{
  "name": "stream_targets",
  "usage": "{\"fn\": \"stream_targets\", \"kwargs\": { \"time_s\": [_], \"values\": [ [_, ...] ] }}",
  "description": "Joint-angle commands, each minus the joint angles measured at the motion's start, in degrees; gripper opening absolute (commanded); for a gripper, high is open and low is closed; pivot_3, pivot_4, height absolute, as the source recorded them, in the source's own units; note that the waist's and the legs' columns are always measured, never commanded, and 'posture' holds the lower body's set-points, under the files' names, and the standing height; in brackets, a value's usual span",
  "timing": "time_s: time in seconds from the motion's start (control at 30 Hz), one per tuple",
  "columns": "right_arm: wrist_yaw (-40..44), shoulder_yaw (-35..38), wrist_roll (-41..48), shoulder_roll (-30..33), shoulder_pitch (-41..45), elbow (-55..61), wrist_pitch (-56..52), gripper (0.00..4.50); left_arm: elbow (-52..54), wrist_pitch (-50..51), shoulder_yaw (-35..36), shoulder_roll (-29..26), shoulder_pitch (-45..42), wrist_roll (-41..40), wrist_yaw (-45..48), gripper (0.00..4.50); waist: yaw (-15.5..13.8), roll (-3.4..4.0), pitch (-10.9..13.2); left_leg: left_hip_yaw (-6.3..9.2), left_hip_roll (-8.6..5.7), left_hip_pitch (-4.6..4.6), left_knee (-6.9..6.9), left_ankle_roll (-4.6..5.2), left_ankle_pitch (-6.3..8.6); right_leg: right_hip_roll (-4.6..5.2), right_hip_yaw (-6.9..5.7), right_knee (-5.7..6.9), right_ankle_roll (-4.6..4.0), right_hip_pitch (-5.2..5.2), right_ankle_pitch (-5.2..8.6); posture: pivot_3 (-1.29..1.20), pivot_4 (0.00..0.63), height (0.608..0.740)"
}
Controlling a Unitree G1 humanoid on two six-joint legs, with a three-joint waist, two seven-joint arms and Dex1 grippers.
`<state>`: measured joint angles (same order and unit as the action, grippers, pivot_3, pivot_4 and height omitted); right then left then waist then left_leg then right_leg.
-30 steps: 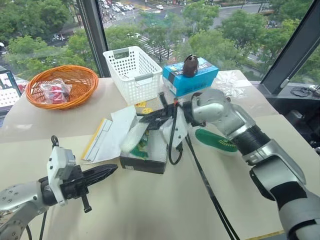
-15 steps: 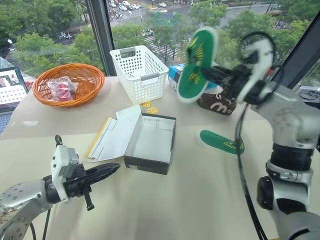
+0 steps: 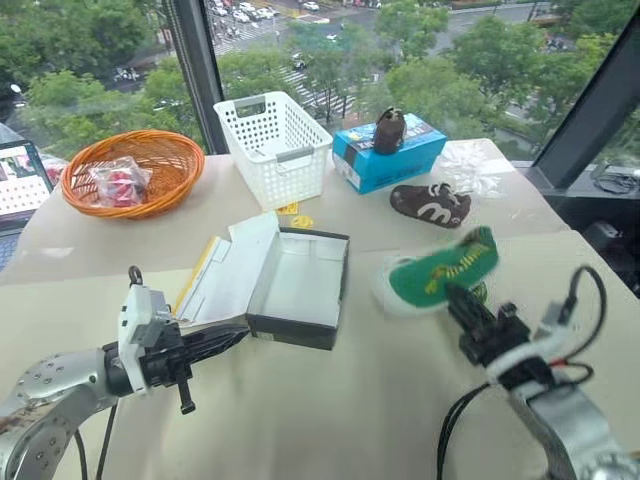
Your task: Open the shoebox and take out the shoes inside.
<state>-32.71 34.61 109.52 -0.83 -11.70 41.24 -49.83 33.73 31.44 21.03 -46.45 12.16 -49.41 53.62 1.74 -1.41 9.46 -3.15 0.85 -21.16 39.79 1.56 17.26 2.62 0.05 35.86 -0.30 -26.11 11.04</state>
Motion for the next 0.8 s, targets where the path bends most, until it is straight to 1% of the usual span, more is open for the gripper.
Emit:
{"fn": "stream_targets", "kwargs": {
  "time_s": [0.03, 0.1, 0.17, 0.2, 0.3, 0.4, 0.5, 0.57, 0.63, 0.7, 0.77, 0.8],
  "values": [
    [2.49, -7.46, 0.95, 0.97, -8.69, 6.95, 4.58, 0.71, 0.78, -0.09, -0.26, -0.33, -0.49, 0.11, 0.41, 0.00, 0.37, -0.01, -0.02, -0.04, 0.01, 0.00, 0.00, 0.00, 0.00, -0.02, 0.14, 0.02, 0.02, 0.09, 0.00, 0.00, 0.150, 0.736],
    [3.07, -11.53, -2.31, 0.89, -13.58, 6.99, 6.57, 0.71, 1.01, 0.19, -0.29, -0.46, -0.76, -0.24, 0.31, 0.00, 0.44, -0.03, -0.03, -0.05, 0.09, 0.16, -0.01, 0.00, -0.02, -0.10, 0.39, 0.05, 0.01, 0.29, 0.01, 0.00, 0.150, 0.736],
    [2.83, -14.26, -3.66, 1.21, -15.00, 6.25, 9.84, 0.71, 0.96, 0.16, -0.22, -0.57, -0.78, -0.25, 0.41, 0.00, 0.54, -0.03, -0.03, -0.06, 0.13, 0.33, 0.00, -0.01, -0.03, -0.15, 0.44, 0.05, -0.03, 0.33, 0.04, 0.00, 0.150, 0.736],
    [2.24, -15.25, -5.18, 1.76, -14.58, 5.20, 11.13, 0.71, 0.90, 0.14, -0.18, -0.64, -0.77, -0.23, 0.49, 0.00, 0.60, -0.03, -0.03, -0.08, 0.12, 0.44, 0.00, 0.01, -0.06, -0.16, 0.52, 0.05, -0.23, 0.32, 0.15, 0.00, 0.150, 0.736],
    [1.63, -16.97, -8.44, 3.02, -12.45, 2.71, 14.96, 0.71, 0.83, 0.04, -0.06, -0.79, -0.61, -0.13, 0.71, 0.00, 0.60, -0.06, -0.03, -0.22, 0.11, 0.63, 0.00, 0.07, -0.11, -0.15, 0.71, 0.03, -0.25, 0.31, 0.17, 0.00, 0.150, 0.736],
    [0.48, -16.95, -12.15, 3.51, -9.04, -0.69, 19.39, 0.71, 0.71, -0.07, 0.03, -0.90, -0.67, 0.06, 0.81, 0.00, 0.46, -0.08, -0.05, -0.29, 0.06, 0.63, 0.00, 0.09, -0.11, -0.16, 0.76, 0.01, -0.20, 0.29, 0.14, 0.00, 0.150, 0.736],
    [-0.68, -17.39, -15.08, 4.30, -6.80, -3.13, 21.83, 0.71, 0.71, 0.06, 0.17, -0.99, -0.84, -0.16, 0.72, 0.00, 0.40, -0.10, -0.07, -0.34, 0.00, 0.33, -0.05, 0.12, -0.09, -0.16, 0.77, 0.00, 0.15, -0.01, -0.07, 0.00, 0.150, 0.736],
    [-3.22, -17.46, -18.18, 3.93, -4.45, -6.06, 23.91, 0.71, 0.75, 0.03, 0.32, -1.08, -0.96, -0.18, 0.68, 0.00, 0.38, -0.11, -0.07, -0.32, 0.00, 0.07, -0.05, 0.13, -0.09, -0.18, 0.76, -0.01, 0.15, -0.20, -0.06, 0.00, 0.150, 0.736],
    [-4.57, -17.72, -19.92, 3.61, -2.98, -8.36, 25.03, 0.71, 0.71, 0.01, 0.47, -1.18, -1.02, -0.18, 0.71, 0.00, 0.40, -0.11, -0.07, -0.31, 0.00, 0.03, -0.05, 0.14, -0.07, -0.16, 0.77, -0.03, 0.15, -0.20, -0.06, 0.00, 0.150, 0.736],
    [-7.50, -18.18, -21.09, 3.05, -1.14, -11.54, 25.65, 0.71, 0.69, 0.11, 0.80, -1.37, -1.18, -0.39, 0.75, 0.00, 0.52, -0.27, -0.16, -0.33, -0.01, 0.04, -0.05, 0.16, -0.07, -0.14, 0.80, -0.08, 0.16, -0.13, -0.07, 0.00, 0.150, 0.736],
    [-9.56, -18.37, -22.44, 2.82, 0.29, -13.62, 26.04, 0.71, 0.62, 0.09, 0.98, -1.49, -1.17, -0.44, 0.85, 0.00, 0.58, -0.69, -0.43, -0.33, -0.01, 0.07, -0.02, 0.17, -0.06, -0.12, 0.81, -0.09, 0.18, -0.02, -0.08, 0.00, 0.150, 0.736],
    [-10.31, -18.08, -23.46, 2.48, 1.50, -14.81, 26.73, 0.71, 0.58, 0.03, 1.02, -1.53, -1.10, -0.37, 0.88, 0.00, 0.57, -0.78, -0.48, -0.33, -0.01, 0.09, -0.01, 0.17, -0.07, -0.11, 0.82, -0.09, 0.17, 0.02, -0.08, 0.00, 0.150, 0.736]
  ]
}}
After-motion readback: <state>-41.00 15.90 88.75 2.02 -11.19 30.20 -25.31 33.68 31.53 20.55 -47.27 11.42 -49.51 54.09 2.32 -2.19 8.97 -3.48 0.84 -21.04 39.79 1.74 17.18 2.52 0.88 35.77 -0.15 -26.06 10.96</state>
